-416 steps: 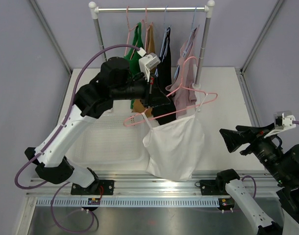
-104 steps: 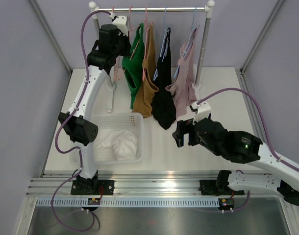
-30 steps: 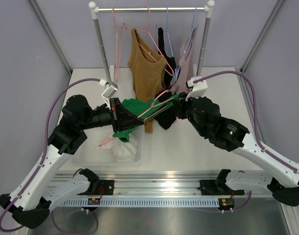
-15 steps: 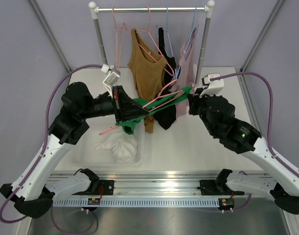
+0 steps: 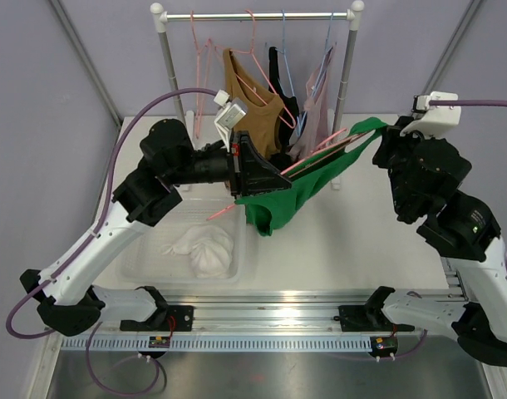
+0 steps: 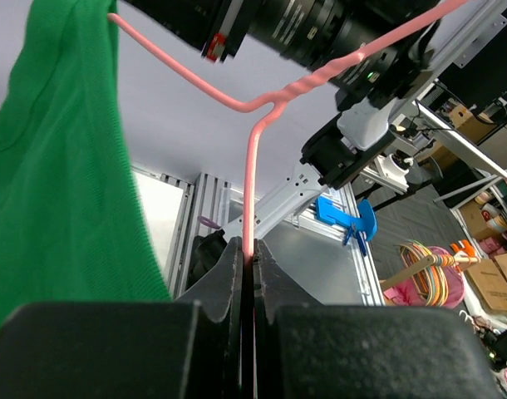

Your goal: Remove the tank top from the hanger

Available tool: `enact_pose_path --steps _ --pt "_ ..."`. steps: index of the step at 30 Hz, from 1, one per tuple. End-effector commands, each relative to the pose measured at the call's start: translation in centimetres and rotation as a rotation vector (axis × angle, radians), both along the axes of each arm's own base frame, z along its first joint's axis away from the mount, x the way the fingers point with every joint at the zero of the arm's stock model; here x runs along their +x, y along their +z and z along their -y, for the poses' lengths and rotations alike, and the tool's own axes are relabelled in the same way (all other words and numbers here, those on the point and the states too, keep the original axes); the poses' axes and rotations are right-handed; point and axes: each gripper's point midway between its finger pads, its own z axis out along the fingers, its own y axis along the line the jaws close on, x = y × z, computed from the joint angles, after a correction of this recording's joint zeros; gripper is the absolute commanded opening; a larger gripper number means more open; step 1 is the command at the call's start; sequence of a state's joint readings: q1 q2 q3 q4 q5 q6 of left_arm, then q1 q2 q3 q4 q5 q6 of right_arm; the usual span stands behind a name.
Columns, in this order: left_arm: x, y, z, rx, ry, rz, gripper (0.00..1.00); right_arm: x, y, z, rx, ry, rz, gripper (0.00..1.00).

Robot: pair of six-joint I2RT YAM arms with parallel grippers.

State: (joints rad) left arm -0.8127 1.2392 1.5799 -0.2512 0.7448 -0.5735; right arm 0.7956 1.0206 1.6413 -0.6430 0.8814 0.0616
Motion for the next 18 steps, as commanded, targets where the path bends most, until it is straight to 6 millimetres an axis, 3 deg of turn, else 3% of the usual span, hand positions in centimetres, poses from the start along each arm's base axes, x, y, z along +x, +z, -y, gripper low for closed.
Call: enact_pose_path --steps 1,2,5,6,9,10,14,18 --pt "-0.2 1.9 -0.4 -0.073 0.036 0.053 0.0 0.2 0.0 2.9 -0.082 -0.148 -0.053 0.0" --pt "-0.1 0.6 -0.2 -0.054 0.037 0.029 0.0 0.2 -0.2 3.0 -0.096 -0.148 -0.075 0.0" --pt "-0.9 0.0 -1.0 -0.074 0.032 0.026 0.0 1.3 -1.5 3.3 -0.106 -0.162 -0.131 0.0" --pt "-0.7 -1.6 -0.8 -0.066 0.038 0.011 0.0 1.8 -2.0 4.1 -0.104 -0.192 -0.148 0.0" --pt "-2.3 -1.7 -2.2 -0.104 0.018 0.026 0.0 3.1 -4.5 4.3 -0.094 -0.184 -0.218 0.0" --pt "-2.3 -2.7 -2.2 -0.09 0.021 0.011 0.0 3.6 -5.3 5.0 -0.075 -0.206 -0.24 0.0" --pt "-2.2 -3.4 -3.1 -0.101 0.078 0.007 0.0 4.1 -8.2 3.9 -0.035 -0.15 -0.277 0.0" --pt "-2.8 -2.1 -3.5 -0.183 0.058 0.047 0.0 4.1 -9.8 4.0 0.0 -0.126 -0.306 0.0"
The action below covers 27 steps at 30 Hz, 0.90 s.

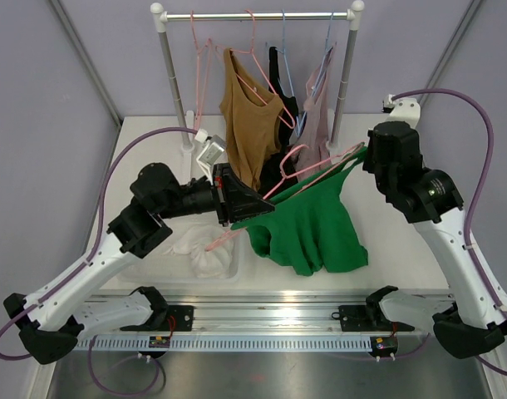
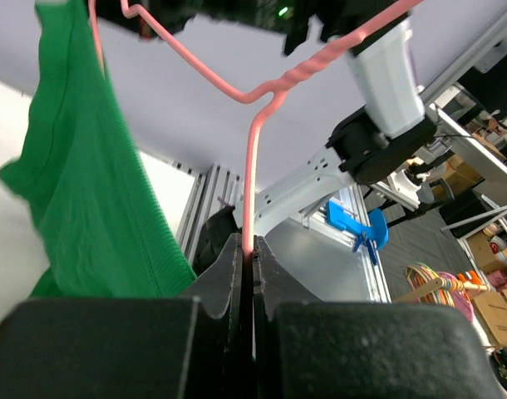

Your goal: Remove the tank top from the hanger

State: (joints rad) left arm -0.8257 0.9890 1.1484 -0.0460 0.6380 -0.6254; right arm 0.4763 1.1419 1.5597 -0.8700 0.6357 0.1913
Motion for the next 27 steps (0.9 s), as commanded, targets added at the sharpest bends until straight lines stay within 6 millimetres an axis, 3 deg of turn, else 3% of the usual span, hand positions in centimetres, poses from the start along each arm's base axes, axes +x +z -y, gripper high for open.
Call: enact_pose_path --steps 1,3,5,6,7,8,10,11,13,14,16,18,20,22,23,24,27 --pt "-1.8 4.2 -1.1 -0.167 -0.037 0.099 0.0 -0.2 0.6 1.2 0.08 -0.034 0.042 0.0" --pt "-1.0 4.6 -1.2 -0.213 0.011 0.092 0.0 -0.5 -0.7 1.2 0.098 -0.025 0.007 0.0" --pt "-0.6 5.2 -1.6 -0.268 0.052 0.097 0.0 -1.4 -0.1 0.3 0.181 0.025 0.06 0.0" --pt "0.3 5.8 -1.8 -0.321 0.102 0.113 0.0 -1.7 -1.1 -0.1 0.201 0.041 0.053 0.0" --pt "0.7 6.1 -1.8 -0.345 0.12 0.119 0.0 -2.6 -0.2 -0.5 0.254 0.078 0.096 0.0" --pt "1.1 6.5 -1.8 -0.374 0.136 0.131 0.0 -3.0 -0.8 -0.8 0.266 0.099 0.09 0.0" --pt "1.4 8.3 -2.0 -0.485 0.165 0.205 0.0 -4.4 0.0 -1.2 0.304 0.152 0.122 0.0" --pt "2.0 8.5 -1.5 -0.509 0.18 0.232 0.0 -4.8 -0.2 -2.5 0.33 0.227 0.118 0.0" --pt "2.0 10.9 -2.1 -0.645 0.219 0.309 0.0 -6.1 0.6 -3.5 0.35 0.316 0.142 0.0" --pt "2.4 11.0 -1.1 -0.656 0.234 0.356 0.0 -6.8 0.6 -4.5 0.367 0.386 0.131 0.0" --pt "2.6 13.7 -1.1 -0.718 0.286 0.426 0.0 -7.8 0.9 -4.7 0.364 0.421 0.134 0.0" --pt "3.9 13.7 0.7 -0.718 0.319 0.48 0.0 -8.7 0.7 -4.9 0.36 0.457 0.114 0.0" --pt "5.1 14.7 1.1 -0.763 0.36 0.483 0.0 -9.7 0.8 -5.1 0.359 0.492 0.113 0.0" --pt "6.8 14.1 2.4 -0.72 0.395 0.46 0.0 -10.2 0.7 -4.7 0.356 0.481 0.11 0.0" --pt "7.5 15.1 2.5 -0.696 0.434 0.477 0.0 -10.3 0.3 -4.3 0.346 0.461 0.093 0.0" --pt "9.5 13.3 3.4 -0.579 0.494 0.41 0.0 -10.4 -0.1 -4.2 0.343 0.456 0.082 0.0" --pt "11.4 11.9 1.9 -0.496 0.637 0.394 0.0 -10.8 -1.8 -5.9 0.368 0.534 0.002 0.0"
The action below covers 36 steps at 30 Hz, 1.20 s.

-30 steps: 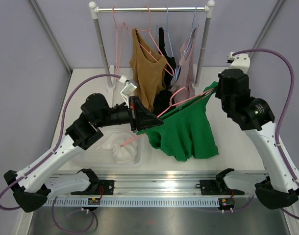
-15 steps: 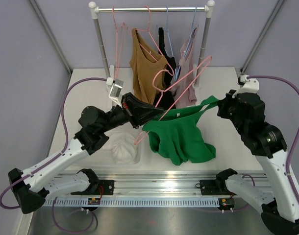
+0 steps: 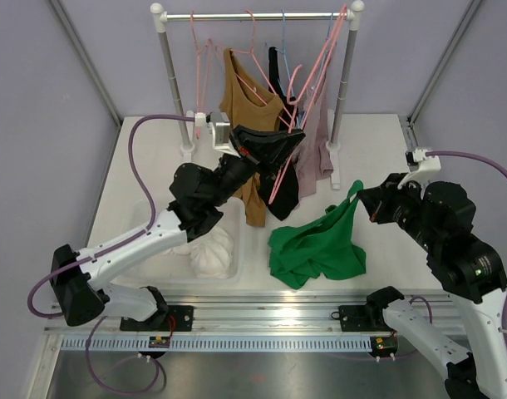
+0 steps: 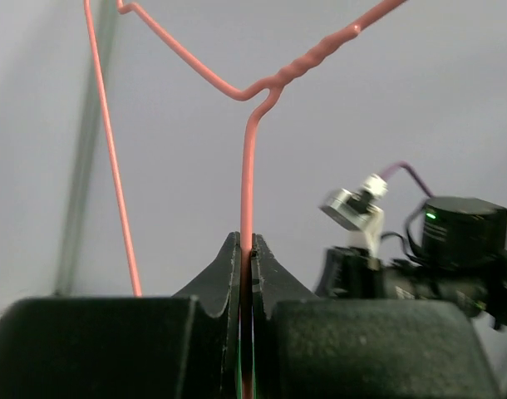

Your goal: Remove the tank top from the hanger

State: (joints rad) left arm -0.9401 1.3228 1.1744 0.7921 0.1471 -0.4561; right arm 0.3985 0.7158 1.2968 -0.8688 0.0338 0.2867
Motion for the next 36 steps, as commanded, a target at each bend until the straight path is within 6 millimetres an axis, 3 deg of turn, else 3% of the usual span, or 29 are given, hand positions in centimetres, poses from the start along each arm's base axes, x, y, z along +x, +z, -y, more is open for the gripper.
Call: enact_pose_path --steps 1,4,5,6,8,9,10,11,12,13,14,15,19,22,27,29,31,32,33,36 --pt "1.6 3.4 -5.0 -0.069 0.255 -0.005 0.0 -0.7 -1.6 -2.7 0.024 0.151 -0.06 0.0" --pt "2.8 1.3 -6.3 0.086 0.354 -0.114 0.0 -0.3 -4.2 -4.4 0.063 0.205 -0.161 0.0" --pt "2.3 1.6 -7.5 0.107 0.372 -0.132 0.0 -0.3 -6.3 -5.0 0.069 0.228 -0.218 0.0" --pt "2.7 -0.5 -8.4 0.186 0.418 -0.202 0.0 -0.3 -7.4 -5.2 0.082 0.221 -0.258 0.0" --pt "2.0 -1.2 -10.9 0.189 0.466 -0.253 0.0 -0.1 -10.9 -5.8 0.091 0.228 -0.332 0.03" --pt "2.4 -3.3 -11.7 0.237 0.511 -0.301 0.0 0.0 -11.9 -6.0 0.117 0.214 -0.363 0.06" --pt "2.4 -3.9 -12.4 0.242 0.53 -0.334 0.0 0.2 -12.6 -6.4 0.134 0.217 -0.371 0.09" --pt "2.3 -4.2 -12.9 0.246 0.538 -0.354 0.0 0.0 -14.5 -6.5 0.131 0.214 -0.42 0.28" --pt "2.5 -5.9 -13.7 0.304 0.575 -0.402 0.0 0.1 -15.6 -6.6 0.125 0.204 -0.457 0.4" --pt "2.5 -6.1 -14.0 0.308 0.583 -0.431 0.0 0.2 -16.6 -6.3 0.098 0.179 -0.478 0.59" --pt "2.7 -7.5 -14.5 0.356 0.617 -0.467 0.0 0.2 -17.3 -6.0 0.078 0.159 -0.494 0.95" --pt "3.0 -7.9 -14.6 0.37 0.63 -0.485 0.0 0.4 -17.6 -5.8 0.061 0.137 -0.504 1.0" --pt "4.6 -8.2 -15.6 0.353 0.628 -0.567 0.0 1.3 -16.2 -4.4 0.027 0.059 -0.464 1.0" --pt "5.5 -8.9 -15.2 0.38 0.578 -0.608 0.0 1.5 -15.4 -4.3 0.013 0.059 -0.446 1.0" --pt "7.2 -7.4 -15.9 0.342 0.548 -0.616 0.0 1.8 -15.9 -4.6 0.013 0.065 -0.457 0.99" --pt "9.2 -7.7 -15.7 0.349 0.517 -0.648 0.0 1.9 -15.9 -4.8 0.026 0.066 -0.453 1.0" --pt "10.3 -5.7 -15.7 0.31 0.495 -0.645 0.0 2.1 -15.3 -5.0 0.041 0.073 -0.437 0.99" --pt "11.8 -6.2 -15.3 0.32 0.471 -0.666 0.0 2.2 -15.2 -5.1 0.042 0.076 -0.431 0.99" --pt "12.2 -4.6 -15.4 0.292 0.464 -0.649 0.0 2.2 -14.9 -5.1 0.043 0.081 -0.423 0.99" --pt "15.5 -4.8 -15.5 0.261 0.449 -0.701 0.0 2.2 -13.9 -5.7 0.058 0.124 -0.382 0.99"
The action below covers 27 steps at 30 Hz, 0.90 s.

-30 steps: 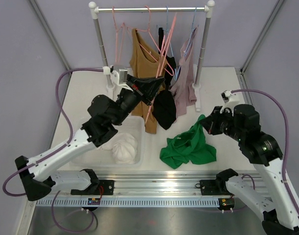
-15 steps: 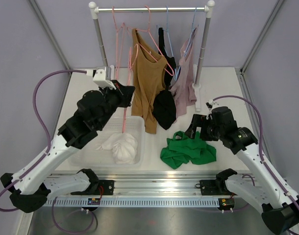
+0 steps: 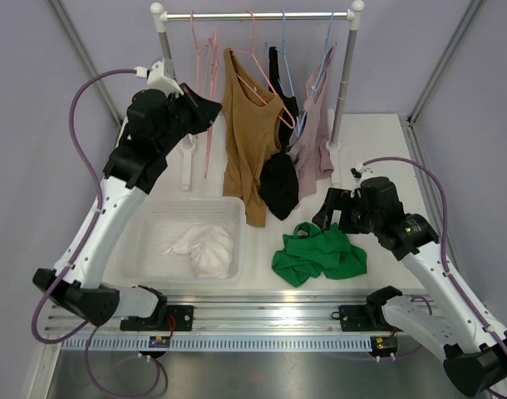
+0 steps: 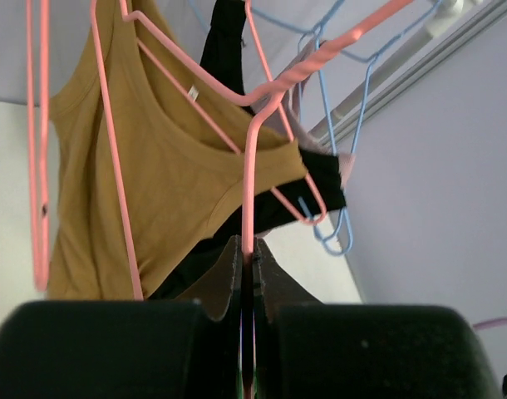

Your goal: Remove the tank top from the hanger

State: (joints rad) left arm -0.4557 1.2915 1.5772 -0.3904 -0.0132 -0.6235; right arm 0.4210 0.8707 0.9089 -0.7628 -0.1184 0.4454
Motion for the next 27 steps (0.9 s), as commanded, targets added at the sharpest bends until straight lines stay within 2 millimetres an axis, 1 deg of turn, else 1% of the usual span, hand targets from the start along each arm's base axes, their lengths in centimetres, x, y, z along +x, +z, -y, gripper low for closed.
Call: enact_pose_path --steps 1,2,3,4,5,6,7,8,9,10,11,12,13,14,15,16,18,19,20,21,22,23,24,25,26,27 --pt "2.0 3.9 0.5 -0.125 -0.073 0.044 0.0 0.9 3.3 -1.4 0.07 0.054 0.121 0.99" --pt "2.6 4.3 0.4 -0.133 -0.069 0.049 0.0 0.9 3.5 -1.5 0.079 0.056 0.127 1.0" --pt "4.2 3.6 0.6 -0.132 -0.068 0.031 0.0 0.9 3.7 -1.5 0.085 0.057 0.134 0.99" --pt "4.7 5.4 0.1 -0.146 -0.06 0.07 0.0 0.9 3.9 -1.7 0.093 0.067 0.141 1.0" --pt "5.5 5.5 0.2 -0.143 -0.058 0.073 0.0 0.9 4.0 -1.7 0.092 0.069 0.144 0.99" --pt "6.8 4.8 0.3 -0.137 -0.052 0.06 0.0 1.0 3.9 -1.8 0.089 0.073 0.144 0.99" --pt "7.8 4.9 0.0 -0.132 -0.037 0.066 0.0 1.0 3.9 -1.8 0.087 0.076 0.144 0.99" --pt "8.2 6.2 -0.2 -0.14 -0.029 0.098 0.0 1.1 4.0 -1.9 0.085 0.077 0.145 1.0" --pt "10.0 5.0 0.0 -0.135 -0.023 0.074 0.0 1.3 3.9 -1.9 0.083 0.079 0.145 0.99" --pt "10.9 4.9 -0.5 -0.138 -0.012 0.07 0.0 1.3 3.6 -2.0 0.08 0.083 0.14 1.0" --pt "11.2 6.2 -0.6 -0.151 -0.02 0.093 0.0 1.3 3.5 -2.0 0.078 0.082 0.138 1.0" --pt "12.0 5.8 -0.6 -0.154 -0.018 0.085 0.0 1.4 3.3 -2.0 0.078 0.082 0.138 0.99" --pt "13.6 4.5 -0.7 -0.153 -0.01 0.058 0.0 1.6 3.0 -1.8 0.07 0.068 0.135 0.99" --pt "14.3 4.2 -0.8 -0.157 -0.006 0.05 0.0 1.8 2.9 -1.7 0.078 0.046 0.13 0.99" --pt "14.6 5.1 -0.8 -0.165 -0.009 0.071 0.0 2.0 2.8 -1.6 0.075 0.027 0.133 1.0" --pt "15.7 3.7 -0.8 -0.157 -0.002 0.043 0.0 2.1 2.5 -1.4 0.072 0.013 0.131 0.99" --pt "16.0 3.3 -0.7 -0.154 -0.004 0.025 0.0 2.0 2.2 -1.4 0.07 0.014 0.13 1.0" --pt "16.1 2.7 -0.6 -0.155 -0.007 0.01 0.0 2.0 2.0 -1.3 0.064 0.017 0.125 0.99" --pt "15.7 2.9 -0.7 -0.157 -0.004 0.012 0.0 2.0 1.7 -1.3 0.052 0.024 0.122 1.0" --pt "15.7 0.9 -0.7 -0.154 -0.001 -0.027 0.02 1.9 1.2 -1.3 0.039 0.032 0.097 1.0" --pt "15.5 1.4 -0.6 -0.165 -0.004 -0.002 0.06 1.9 1.0 -1.3 0.028 0.033 0.082 0.99" --pt "14.6 2.2 -1.0 -0.172 0.002 0.018 0.16 2.1 0.1 -1.3 0.012 0.029 0.044 0.99" --pt "14.3 2.1 -1.1 -0.172 0.0 0.023 0.2 2.1 -0.1 -1.3 0.005 0.027 0.023 1.0" --pt "14.1 1.4 -1.1 -0.167 0.001 0.009 0.25 2.3 -0.4 -1.4 0.008 0.02 0.01 0.99" --pt "13.3 2.4 -1.3 -0.169 -0.002 0.03 0.36 2.6 -0.9 -1.5 0.013 -0.001 -0.009 1.0" --pt "13.0 2.7 -1.3 -0.166 -0.005 0.036 0.4 3.1 -1.1 -1.5 0.016 -0.019 -0.002 1.0"
